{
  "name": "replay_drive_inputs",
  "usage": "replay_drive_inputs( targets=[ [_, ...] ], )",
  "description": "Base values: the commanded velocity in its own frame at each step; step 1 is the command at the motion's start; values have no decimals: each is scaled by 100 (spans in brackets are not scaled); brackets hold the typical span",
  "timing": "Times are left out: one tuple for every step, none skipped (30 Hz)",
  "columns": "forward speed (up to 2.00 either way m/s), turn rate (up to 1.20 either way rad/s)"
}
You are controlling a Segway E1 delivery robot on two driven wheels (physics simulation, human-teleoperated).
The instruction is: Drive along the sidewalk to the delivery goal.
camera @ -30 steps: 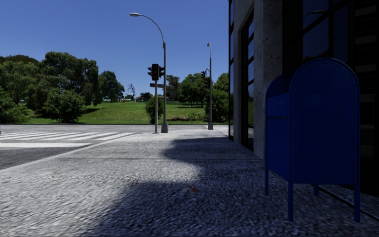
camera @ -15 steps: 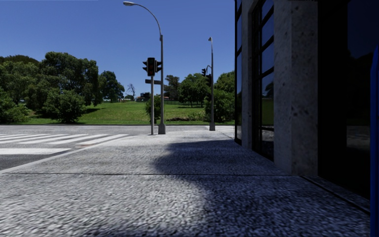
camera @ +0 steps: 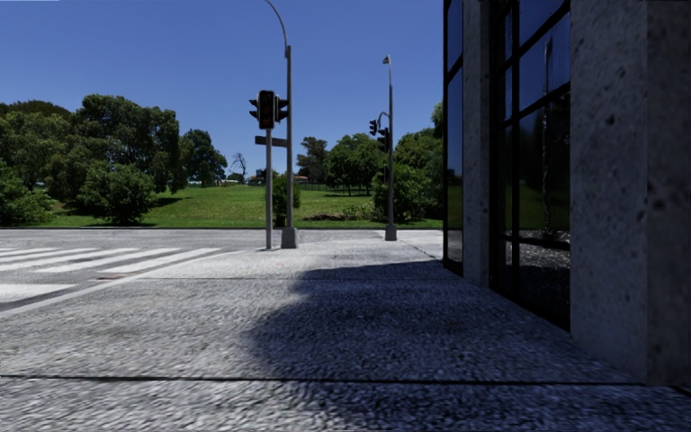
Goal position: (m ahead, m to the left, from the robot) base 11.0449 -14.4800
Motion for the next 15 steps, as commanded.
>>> replay_drive_inputs(
  targets=[
    [200, 0],
    [200, 0],
    [200, 0],
    [200, 0],
    [200, 0],
    [200, 0],
    [200, 0],
    [200, 0],
    [200, 0],
    [200, 0],
    [200, 0],
    [200, 0],
    [200, 0],
    [200, 0],
    [200, 0]
  ],
)
